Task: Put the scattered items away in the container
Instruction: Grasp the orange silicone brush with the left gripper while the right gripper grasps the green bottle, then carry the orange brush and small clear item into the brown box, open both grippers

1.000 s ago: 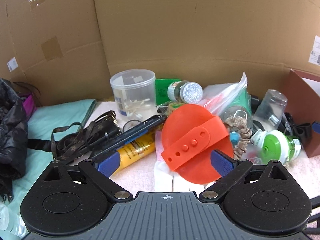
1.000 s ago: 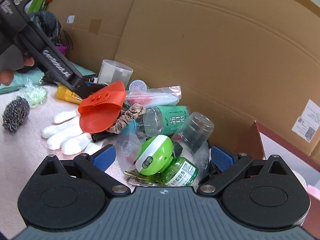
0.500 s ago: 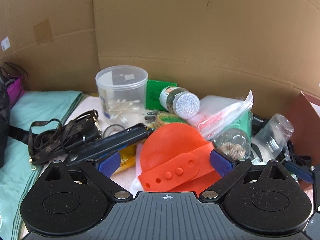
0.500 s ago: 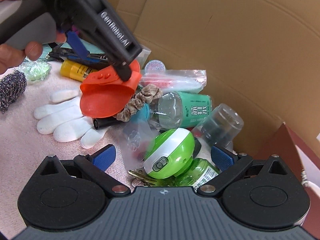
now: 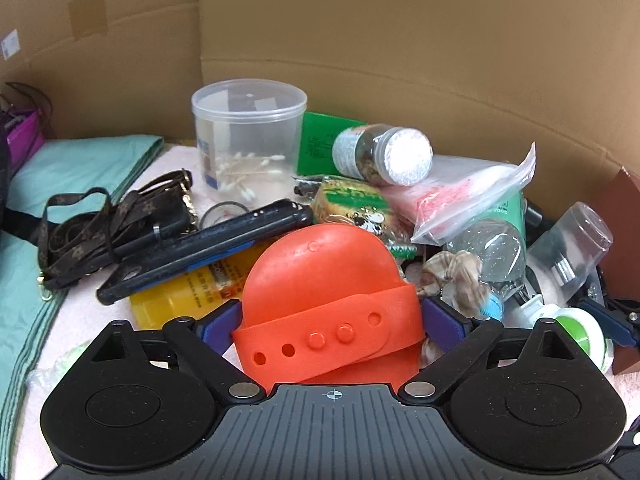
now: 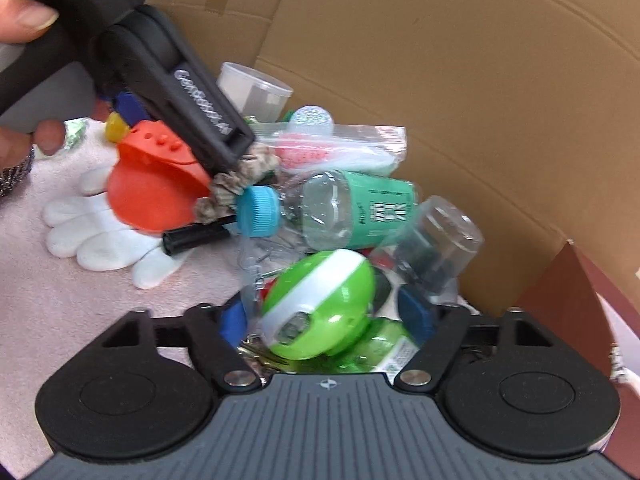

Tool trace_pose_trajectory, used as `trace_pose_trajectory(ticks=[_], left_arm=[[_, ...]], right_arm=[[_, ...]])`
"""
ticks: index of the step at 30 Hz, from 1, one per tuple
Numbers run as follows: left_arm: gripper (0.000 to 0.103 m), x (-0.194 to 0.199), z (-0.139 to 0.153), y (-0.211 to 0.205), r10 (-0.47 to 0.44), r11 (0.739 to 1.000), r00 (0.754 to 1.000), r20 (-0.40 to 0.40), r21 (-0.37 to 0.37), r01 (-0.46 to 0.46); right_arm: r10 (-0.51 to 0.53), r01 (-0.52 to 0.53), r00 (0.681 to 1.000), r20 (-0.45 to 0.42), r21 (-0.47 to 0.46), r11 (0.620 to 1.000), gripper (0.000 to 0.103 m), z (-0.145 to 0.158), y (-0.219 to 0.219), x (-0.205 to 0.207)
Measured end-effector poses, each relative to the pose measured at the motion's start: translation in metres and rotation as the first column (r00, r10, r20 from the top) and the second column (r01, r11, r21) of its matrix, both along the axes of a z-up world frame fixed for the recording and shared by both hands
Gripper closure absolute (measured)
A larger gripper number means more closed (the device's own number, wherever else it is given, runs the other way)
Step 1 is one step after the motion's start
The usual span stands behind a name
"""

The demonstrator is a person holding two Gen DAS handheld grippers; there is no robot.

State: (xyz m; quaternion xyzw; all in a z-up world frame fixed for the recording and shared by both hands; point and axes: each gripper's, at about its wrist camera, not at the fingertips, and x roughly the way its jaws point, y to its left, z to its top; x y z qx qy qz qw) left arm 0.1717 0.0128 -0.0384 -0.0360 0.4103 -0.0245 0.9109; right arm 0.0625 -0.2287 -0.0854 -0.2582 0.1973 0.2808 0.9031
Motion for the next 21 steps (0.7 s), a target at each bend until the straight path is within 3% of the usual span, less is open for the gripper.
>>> trace_pose_trajectory(ticks=[4, 6, 8, 13, 16, 17, 21], left_arm=[[0.01, -0.015, 0.012, -0.001, -0.015, 0.999, 0.999, 0.044, 0.033, 0.013], [0.01, -0.021, 0.02, 0.002, -0.024, 0.999, 0.998, 0.06, 0.023, 0.023], [0.01, -0.025, 0.027, 0.005, -0.032, 0.999, 0.997, 0.069, 0.001, 0.032], [0.01, -0.037, 0.034, 0.005, -0.053, 0.998, 0.996, 0.076, -0.014, 0.054], [0.01, -0.047, 0.041, 0.004, -0.068, 0.997, 0.994, 0.088, -0.039, 0.072], [0.01, -0.05, 0.044, 0.002, -0.074, 0.996, 0.993, 0.094, -0.038, 0.078], [0.01, -0.058, 0.051, -0.006, -0.094, 0.995, 0.989, 0.113, -0.03, 0.098]], right_arm=[[-0.014, 0.016, 0.999, -0.039, 0.065, 0.998, 0.03, 0.005, -0.013, 0.0], [-0.005, 0.008, 1.0, -0.031, 0.091, 0.996, 0.047, 0.008, -0.017, -0.006], [-0.005, 0.014, 0.998, -0.061, 0.154, 0.988, 0.054, 0.017, -0.023, -0.009], [0.003, 0.012, 0.997, -0.081, 0.191, 0.981, 0.056, 0.022, -0.025, -0.013], [0.019, 0.005, 0.995, -0.094, 0.245, 0.969, 0.065, 0.03, -0.032, -0.02], [0.022, 0.002, 0.996, -0.09, 0.259, 0.966, 0.072, 0.033, -0.034, -0.022], [0.031, -0.012, 0.997, -0.068, 0.269, 0.963, 0.073, 0.043, -0.038, -0.032]])
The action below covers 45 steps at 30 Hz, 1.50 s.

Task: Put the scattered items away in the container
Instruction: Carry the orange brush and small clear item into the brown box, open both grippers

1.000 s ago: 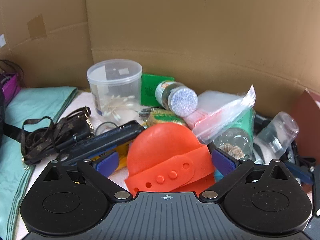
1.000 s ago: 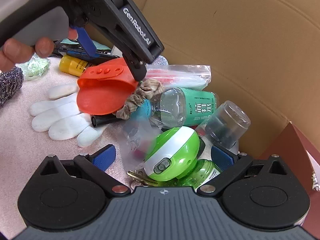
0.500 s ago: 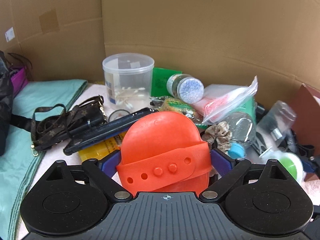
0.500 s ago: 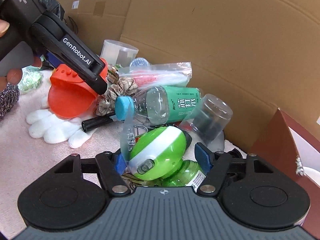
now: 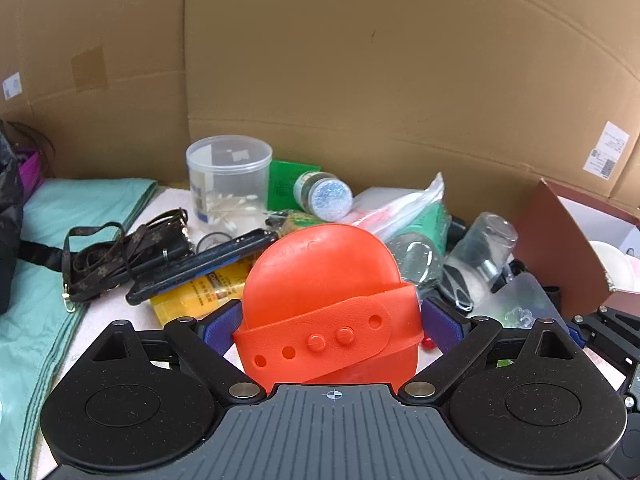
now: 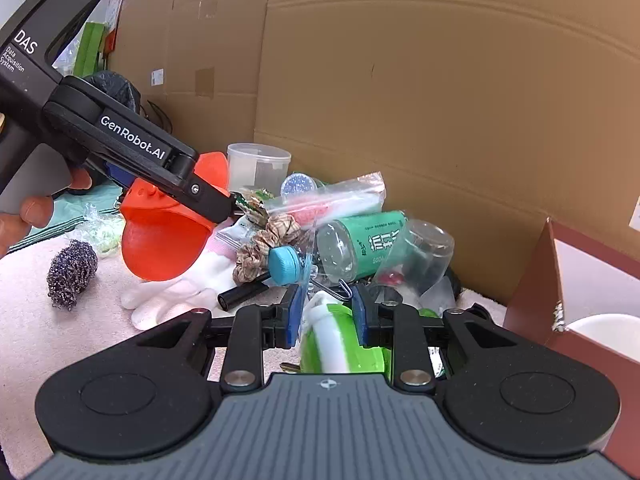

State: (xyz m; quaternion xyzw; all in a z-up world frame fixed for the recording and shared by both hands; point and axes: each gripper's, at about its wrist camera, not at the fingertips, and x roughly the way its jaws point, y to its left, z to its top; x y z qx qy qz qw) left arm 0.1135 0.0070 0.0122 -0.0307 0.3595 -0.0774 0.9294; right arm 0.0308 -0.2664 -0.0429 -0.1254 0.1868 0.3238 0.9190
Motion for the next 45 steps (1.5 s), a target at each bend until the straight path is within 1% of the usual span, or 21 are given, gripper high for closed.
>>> trace_pose_trajectory(ticks=[6, 8, 10, 14, 17, 21, 25, 26, 30, 31, 32, 33, 34, 37, 38, 39, 40, 41, 45], left_arm=[[0.01, -0.008, 0.014, -0.009, -0.027, 0.999, 0.999, 0.018, -0.031, 0.027], [0.01, -0.012, 0.019, -0.017, -0.043, 0.999, 0.999, 0.032, -0.027, 0.044], [0.01, -0.014, 0.025, -0.027, -0.067, 0.997, 0.997, 0.04, -0.039, 0.069], [0.01, -0.013, 0.038, -0.058, -0.128, 0.991, 0.99, 0.054, -0.042, 0.13], [0.01, -0.007, 0.052, -0.095, -0.188, 0.98, 0.979, 0.075, -0.053, 0.192], [0.01, 0.003, 0.064, -0.153, -0.265, 0.961, 0.959, 0.097, -0.055, 0.271], [0.01, 0.015, 0.068, -0.217, -0.332, 0.938, 0.937, 0.107, -0.064, 0.34], [0.01, 0.018, 0.068, -0.23, -0.339, 0.936, 0.934, 0.114, -0.059, 0.347], [0.009, 0.031, 0.06, -0.274, -0.34, 0.938, 0.934, 0.106, -0.029, 0.345], [0.008, 0.034, 0.056, -0.281, -0.341, 0.939, 0.934, 0.103, -0.014, 0.344], [0.008, 0.036, 0.052, -0.287, -0.338, 0.94, 0.936, 0.1, 0.0, 0.34], [0.005, 0.039, 0.048, -0.291, -0.333, 0.943, 0.938, 0.094, 0.01, 0.334], [0.002, 0.042, 0.043, -0.294, -0.331, 0.944, 0.94, 0.084, 0.018, 0.33], [0.002, 0.046, 0.036, -0.294, -0.311, 0.95, 0.947, 0.074, 0.029, 0.31], [0.001, 0.047, 0.036, -0.292, -0.303, 0.953, 0.95, 0.078, 0.023, 0.302], [0.0, 0.048, 0.036, -0.291, -0.297, 0.955, 0.952, 0.077, 0.018, 0.297], [0.0, 0.049, 0.038, -0.29, -0.295, 0.955, 0.952, 0.077, 0.015, 0.295], [0.0, 0.048, 0.038, -0.29, -0.293, 0.956, 0.953, 0.081, 0.024, 0.292], [0.0, 0.034, 0.045, -0.283, -0.31, 0.95, 0.941, 0.133, 0.084, 0.301]], right_arm=[[0.01, -0.007, 1.0, -0.02, 0.127, 0.992, 0.073, 0.018, -0.017, -0.006], [0.006, -0.003, 1.0, -0.023, 0.139, 0.99, 0.073, 0.022, -0.02, -0.006], [-0.003, 0.005, 1.0, -0.011, 0.14, 0.99, 0.073, 0.025, -0.023, -0.008], [-0.059, 0.055, 0.998, 0.021, 0.15, 0.987, 0.073, 0.038, -0.04, -0.008], [-0.142, 0.133, 0.989, 0.041, 0.172, 0.976, 0.072, 0.055, -0.07, -0.004], [-0.277, 0.265, 0.959, 0.055, 0.165, 0.95, 0.072, 0.072, -0.119, 0.011], [-0.4, 0.39, 0.915, 0.045, 0.147, 0.909, 0.072, 0.076, -0.167, 0.032], [-0.427, 0.418, 0.903, 0.038, 0.143, 0.897, 0.072, 0.073, -0.178, 0.038], [-0.507, 0.502, 0.862, 0.019, 0.114, 0.857, 0.07, 0.06, -0.213, 0.053], [-0.518, 0.513, 0.855, 0.019, 0.105, 0.852, 0.068, 0.057, -0.218, 0.056], [-0.528, 0.524, 0.849, 0.021, 0.097, 0.846, 0.059, 0.054, -0.222, 0.059], [-0.541, 0.537, 0.841, 0.026, 0.093, 0.839, 0.051, 0.05, -0.227, 0.061], [-0.55, 0.545, 0.835, 0.031, 0.092, 0.833, 0.048, 0.048, -0.231, 0.062], [-0.549, 0.543, 0.836, 0.026, 0.113, 0.832, 0.047, 0.045, -0.238, 0.062], [-0.549, 0.543, 0.835, 0.029, 0.119, 0.832, 0.043, 0.044, -0.238, 0.062], [-0.553, 0.545, 0.832, 0.04, 0.12, 0.83, 0.035, 0.045, -0.238, 0.06], [-0.558, 0.549, 0.828, 0.055, 0.121, 0.827, 0.031, 0.045, -0.236, 0.057], [-0.563, 0.553, 0.823, 0.071, 0.121, 0.824, 0.029, 0.046, -0.235, 0.055], [-0.557, 0.546, 0.827, 0.08, 0.127, 0.828, 0.028, 0.047, -0.231, 0.049]])
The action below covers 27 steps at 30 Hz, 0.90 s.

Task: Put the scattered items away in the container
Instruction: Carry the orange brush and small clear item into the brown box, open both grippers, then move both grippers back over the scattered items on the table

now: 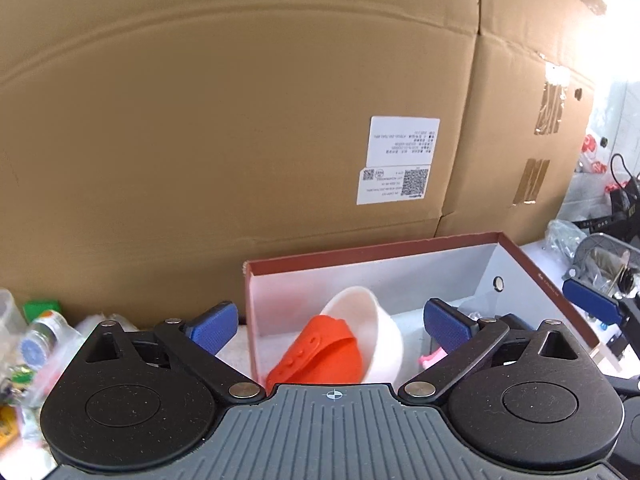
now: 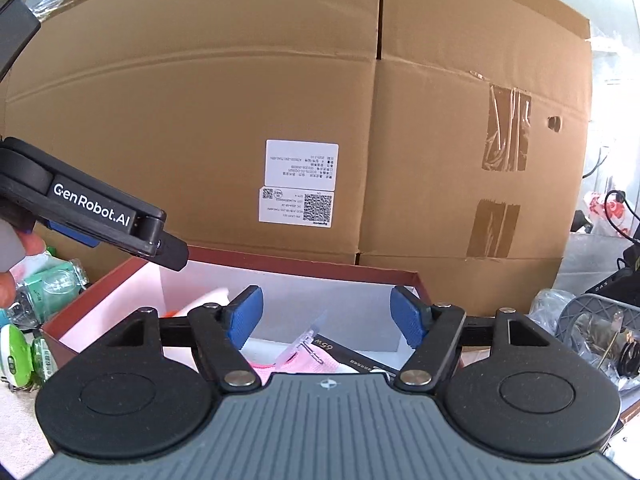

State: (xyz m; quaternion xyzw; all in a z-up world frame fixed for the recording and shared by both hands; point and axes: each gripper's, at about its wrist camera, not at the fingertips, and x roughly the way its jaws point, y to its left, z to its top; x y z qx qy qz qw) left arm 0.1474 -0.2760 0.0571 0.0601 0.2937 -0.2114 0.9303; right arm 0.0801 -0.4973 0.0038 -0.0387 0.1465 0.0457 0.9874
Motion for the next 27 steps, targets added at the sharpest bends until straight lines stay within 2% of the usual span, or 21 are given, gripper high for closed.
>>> trace_pose_trajectory(ticks=[5, 9, 12, 15, 22, 27], left_arm=[[0.0, -0.022, 0.007, 0.032, -0.021, 1.0, 0.999, 0.035, -0.004, 0.021], [0.0, -0.039, 0.006, 0.067, 0.006, 1.0, 0.998, 0.068, 0.022, -0.007], [0.0, -0.048, 0.001, 0.101, 0.034, 0.999, 0.998, 0.05, 0.036, -0.036], [0.0, -0.055, -0.002, 0.144, 0.076, 0.997, 0.997, 0.031, 0.019, -0.077], [0.0, -0.066, -0.013, 0.246, 0.237, 0.971, 0.971, 0.016, -0.005, -0.237], [0.0, -0.065, -0.035, 0.29, 0.307, 0.951, 0.95, -0.05, -0.009, -0.308]], right_arm=[[0.021, -0.022, 1.0, 0.019, 0.016, 1.0, 0.028, 0.004, 0.008, -0.018], [0.066, -0.067, 0.997, 0.051, 0.021, 0.998, 0.027, 0.009, 0.023, -0.04], [0.14, -0.142, 0.987, 0.078, 0.015, 0.99, 0.025, 0.011, 0.043, -0.059], [0.223, -0.222, 0.97, 0.099, -0.021, 0.975, 0.021, 0.01, 0.073, -0.08], [0.399, -0.396, 0.917, 0.034, -0.069, 0.916, 0.02, -0.013, 0.152, -0.103], [0.44, -0.44, 0.897, -0.027, -0.119, 0.89, 0.018, -0.04, 0.201, -0.103]])
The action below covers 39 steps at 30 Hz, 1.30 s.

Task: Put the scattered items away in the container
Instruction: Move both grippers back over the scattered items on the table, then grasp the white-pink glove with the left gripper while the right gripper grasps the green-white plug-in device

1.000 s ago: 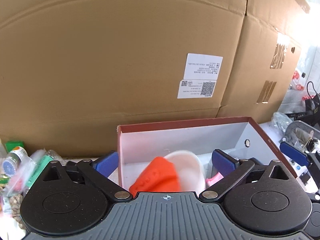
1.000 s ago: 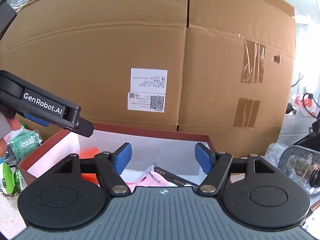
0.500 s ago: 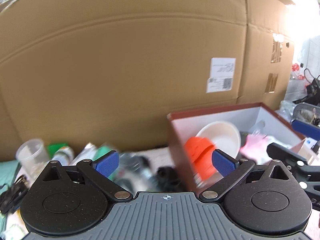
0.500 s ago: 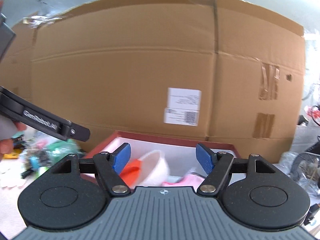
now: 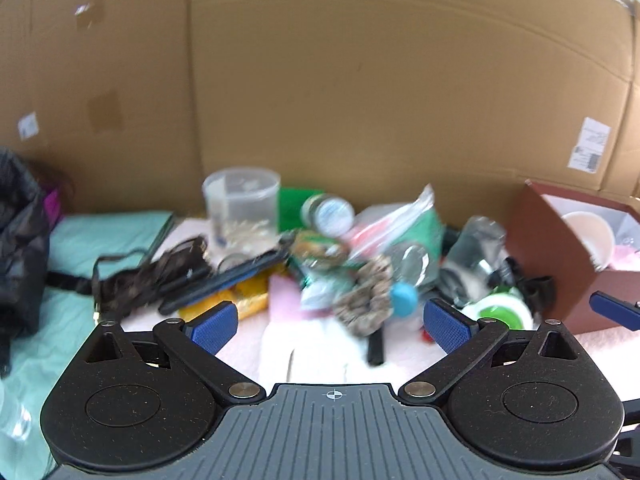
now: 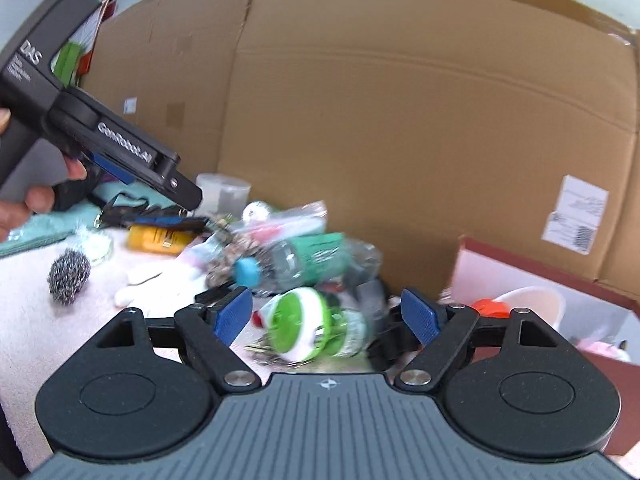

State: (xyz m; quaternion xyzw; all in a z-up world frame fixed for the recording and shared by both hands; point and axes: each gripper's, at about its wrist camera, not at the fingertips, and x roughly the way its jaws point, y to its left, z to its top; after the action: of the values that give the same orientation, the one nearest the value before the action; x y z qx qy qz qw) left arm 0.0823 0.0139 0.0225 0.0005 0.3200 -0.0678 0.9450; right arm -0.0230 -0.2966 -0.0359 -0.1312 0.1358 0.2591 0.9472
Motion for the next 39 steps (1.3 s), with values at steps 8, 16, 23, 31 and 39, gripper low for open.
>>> trace_pose_trajectory(ticks=[8, 16, 23, 31, 39], left_arm=[[0.0, 0.012, -0.019, 0.01, 0.011, 0.996, 0.998, -0.061, -0.085, -0.017], [0.0, 0.03, -0.025, 0.016, 0.041, 0.997, 0.995, -0.092, -0.066, -0.047], [0.0, 0.04, -0.045, 0.024, 0.006, 0.999, 0.988, -0.156, 0.034, 0.0], [0.0, 0.045, -0.073, -0.001, -0.058, 0.978, 0.977, -0.207, 0.185, 0.097], [0.027, 0.049, -0.08, 0.01, -0.064, 0.993, 0.97, -0.235, 0.077, 0.084]], right_arm=[[-0.057, 0.064, 0.998, 0.041, -0.171, 0.983, 0.018, -0.037, 0.044, 0.015], [-0.053, 0.072, 0.996, 0.076, -0.272, 0.96, 0.018, -0.045, 0.054, 0.032], [-0.026, 0.049, 0.997, 0.073, -0.322, 0.946, 0.019, -0.053, 0.062, 0.043], [-0.014, 0.031, 0.998, 0.055, -0.334, 0.942, 0.025, -0.058, 0.069, 0.052], [-0.012, 0.034, 0.998, 0.064, -0.352, 0.935, 0.026, -0.062, 0.071, 0.052]])
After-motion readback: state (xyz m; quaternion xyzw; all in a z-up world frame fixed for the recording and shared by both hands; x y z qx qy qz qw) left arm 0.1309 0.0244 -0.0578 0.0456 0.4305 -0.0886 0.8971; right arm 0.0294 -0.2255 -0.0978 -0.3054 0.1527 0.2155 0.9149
